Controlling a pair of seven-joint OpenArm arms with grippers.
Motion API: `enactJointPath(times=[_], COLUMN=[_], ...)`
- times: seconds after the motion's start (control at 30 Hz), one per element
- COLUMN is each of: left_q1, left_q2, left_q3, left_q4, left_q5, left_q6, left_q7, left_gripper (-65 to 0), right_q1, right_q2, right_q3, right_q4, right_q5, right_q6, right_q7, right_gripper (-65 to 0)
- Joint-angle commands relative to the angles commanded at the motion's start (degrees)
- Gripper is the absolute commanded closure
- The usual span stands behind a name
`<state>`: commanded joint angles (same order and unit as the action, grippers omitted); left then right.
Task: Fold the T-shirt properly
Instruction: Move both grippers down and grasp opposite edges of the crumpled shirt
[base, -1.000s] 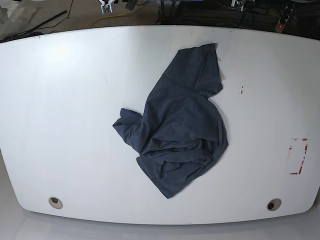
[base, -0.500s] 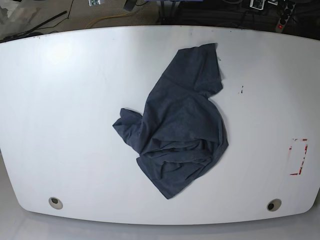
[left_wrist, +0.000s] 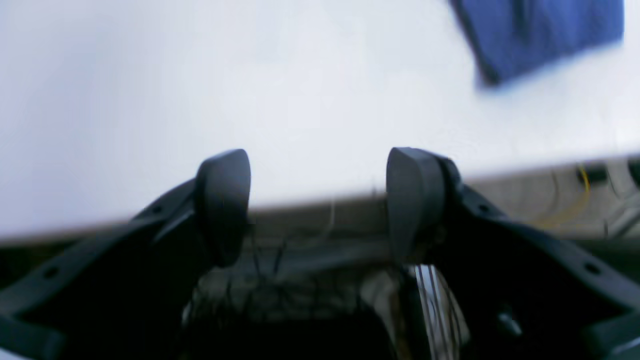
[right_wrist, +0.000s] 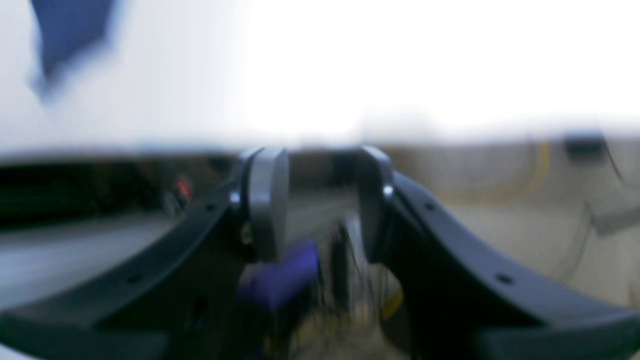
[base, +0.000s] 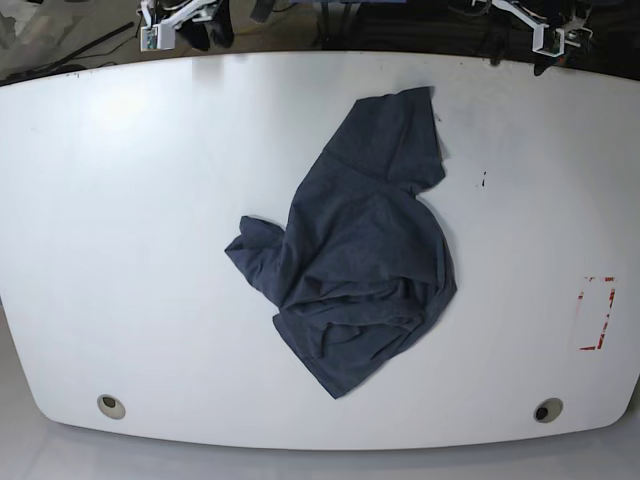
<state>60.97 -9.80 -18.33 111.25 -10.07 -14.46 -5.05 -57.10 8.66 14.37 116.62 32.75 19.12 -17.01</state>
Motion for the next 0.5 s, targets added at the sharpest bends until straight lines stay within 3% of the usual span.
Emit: enactJointPath(times=[0.17, 0.3, 0.5], left_q1=[-1.67, -2.20, -3.16], left_q2=[0.09, 1.58, 2.73], left_q3=[0.00, 0.00, 0.00], left_q4=[-0.09, -0.09, -0.35], left_q5=[0.00, 0.09, 0.09], left_q6=[0.00, 0.09, 0.09], left_q7=[0.00, 0.00, 0.00], left_gripper=[-42.1, -51.5, -52.5], right_q1=[7.47, 13.89, 25.05], right_q2=[2.64, 3.96, 3.96], right_q3=[-0.09, -0.09, -0.09], right_q4=[0.00, -0.09, -0.35], right_q5=[6.42, 10.55, 15.03], right_q6=[0.00, 0.00, 0.00], right_q7=[-5.10, -11.25, -24.35], right_gripper=[-23.9, -32.8, -41.4])
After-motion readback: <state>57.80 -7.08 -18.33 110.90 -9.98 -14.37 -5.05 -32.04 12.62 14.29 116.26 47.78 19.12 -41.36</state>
